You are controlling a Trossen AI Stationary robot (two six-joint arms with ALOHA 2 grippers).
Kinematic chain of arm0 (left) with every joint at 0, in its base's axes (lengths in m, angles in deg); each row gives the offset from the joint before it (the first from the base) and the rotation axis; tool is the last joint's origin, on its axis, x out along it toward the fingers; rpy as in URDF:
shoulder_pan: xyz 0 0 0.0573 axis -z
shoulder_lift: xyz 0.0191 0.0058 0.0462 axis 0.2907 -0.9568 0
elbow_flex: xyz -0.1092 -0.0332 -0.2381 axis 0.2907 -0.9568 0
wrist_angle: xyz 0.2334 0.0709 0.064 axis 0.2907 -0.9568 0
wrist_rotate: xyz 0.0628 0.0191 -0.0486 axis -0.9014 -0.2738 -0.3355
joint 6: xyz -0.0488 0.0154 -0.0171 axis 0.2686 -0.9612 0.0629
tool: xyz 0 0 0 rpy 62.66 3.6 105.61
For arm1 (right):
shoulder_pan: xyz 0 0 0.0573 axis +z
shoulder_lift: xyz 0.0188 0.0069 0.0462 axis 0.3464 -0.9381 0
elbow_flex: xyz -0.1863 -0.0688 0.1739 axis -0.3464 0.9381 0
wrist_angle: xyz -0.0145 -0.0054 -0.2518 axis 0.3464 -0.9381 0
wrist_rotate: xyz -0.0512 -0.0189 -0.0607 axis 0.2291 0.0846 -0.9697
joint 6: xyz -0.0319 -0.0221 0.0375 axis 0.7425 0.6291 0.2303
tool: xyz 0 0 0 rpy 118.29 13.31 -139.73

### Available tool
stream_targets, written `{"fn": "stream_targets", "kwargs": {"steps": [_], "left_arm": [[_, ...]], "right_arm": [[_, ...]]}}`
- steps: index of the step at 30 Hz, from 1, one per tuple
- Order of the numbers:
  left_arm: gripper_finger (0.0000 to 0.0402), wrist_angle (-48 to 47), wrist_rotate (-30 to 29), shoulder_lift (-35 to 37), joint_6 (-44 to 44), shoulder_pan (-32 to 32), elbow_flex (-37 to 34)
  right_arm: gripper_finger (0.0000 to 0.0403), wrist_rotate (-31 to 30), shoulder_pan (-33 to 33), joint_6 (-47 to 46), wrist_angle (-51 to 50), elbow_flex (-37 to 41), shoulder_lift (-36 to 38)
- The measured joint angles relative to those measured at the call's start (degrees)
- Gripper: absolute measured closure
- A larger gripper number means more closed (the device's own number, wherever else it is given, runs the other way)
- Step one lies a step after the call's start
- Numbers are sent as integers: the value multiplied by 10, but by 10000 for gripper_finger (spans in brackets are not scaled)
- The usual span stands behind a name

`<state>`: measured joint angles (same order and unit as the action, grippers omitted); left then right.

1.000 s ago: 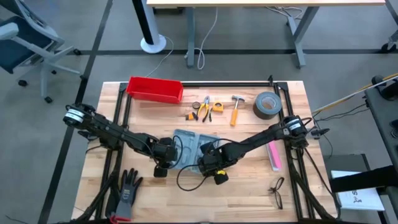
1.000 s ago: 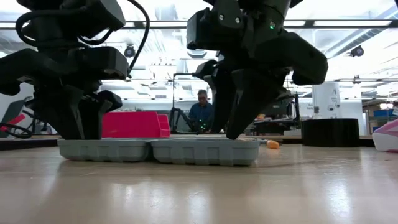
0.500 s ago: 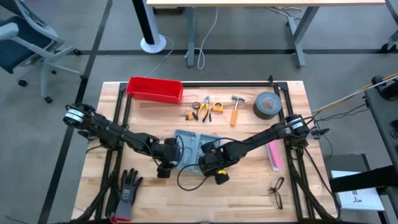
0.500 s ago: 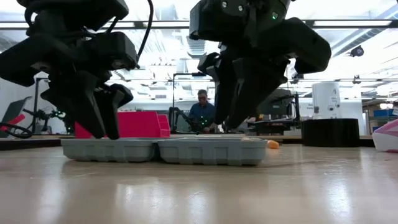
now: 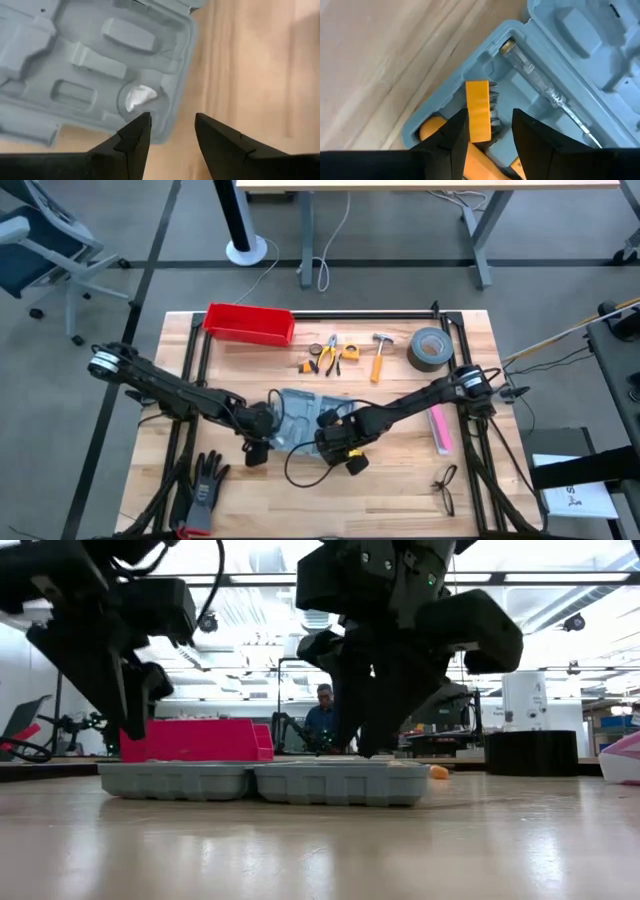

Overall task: Prefit tool cases
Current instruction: Put the set of interchangeable screwdriver bits into the gray toolbox

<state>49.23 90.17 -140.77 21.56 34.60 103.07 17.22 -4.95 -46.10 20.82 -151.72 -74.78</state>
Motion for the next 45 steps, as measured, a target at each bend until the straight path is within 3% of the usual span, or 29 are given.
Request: {"fn": "stream_targets", "kwargs": {"steps": [10, 23, 35, 45], "left_arm": [[239, -52, 0, 73, 56, 26, 0], [239, -64, 1, 82, 75, 37, 0], [239, -64, 1, 85, 74, 40, 0], [239, -63, 1, 85, 73, 40, 0]], "right_arm": [[284, 38, -8, 16, 2, -1, -12], [267, 45, -22, 32, 6, -3, -45], [354, 36, -23, 45, -11, -2, -41], [356, -7, -24, 54, -88, -55, -34]]}}
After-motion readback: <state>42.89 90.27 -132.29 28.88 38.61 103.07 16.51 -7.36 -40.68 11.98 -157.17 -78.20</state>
